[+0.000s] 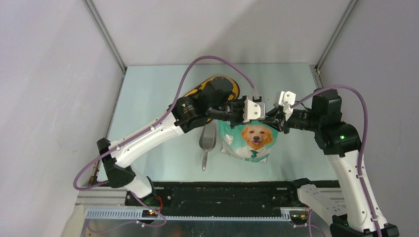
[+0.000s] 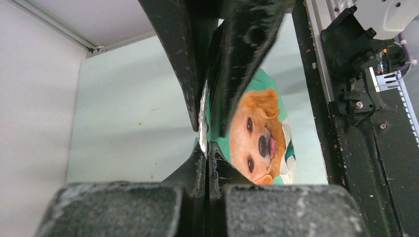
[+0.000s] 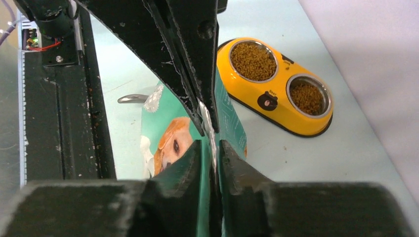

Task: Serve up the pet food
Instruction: Close the pet food bag at the center of the board.

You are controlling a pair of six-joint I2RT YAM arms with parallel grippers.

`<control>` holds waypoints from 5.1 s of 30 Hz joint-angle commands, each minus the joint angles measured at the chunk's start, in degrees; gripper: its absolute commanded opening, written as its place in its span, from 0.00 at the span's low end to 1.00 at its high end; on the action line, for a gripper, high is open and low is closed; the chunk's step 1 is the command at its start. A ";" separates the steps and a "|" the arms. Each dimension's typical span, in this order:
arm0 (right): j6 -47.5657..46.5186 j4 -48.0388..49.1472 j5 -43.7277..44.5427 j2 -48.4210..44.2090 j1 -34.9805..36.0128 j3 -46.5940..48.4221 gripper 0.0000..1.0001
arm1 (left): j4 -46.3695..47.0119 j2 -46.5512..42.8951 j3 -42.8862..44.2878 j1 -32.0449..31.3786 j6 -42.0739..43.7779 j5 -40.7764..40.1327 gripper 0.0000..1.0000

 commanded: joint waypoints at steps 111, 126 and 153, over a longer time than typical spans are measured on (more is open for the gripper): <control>-4.55 -9.34 15.62 -1.18 10.61 6.71 0.00 | -29.62 -6.65 2.73 3.09 24.85 -30.74 0.00; -4.34 -9.66 16.35 -1.77 12.29 6.70 0.00 | -28.93 -5.06 0.24 3.01 25.90 -36.01 0.05; -3.34 -9.01 17.79 -2.68 12.92 6.67 0.60 | -6.92 -20.56 -2.20 0.40 17.84 -37.91 0.99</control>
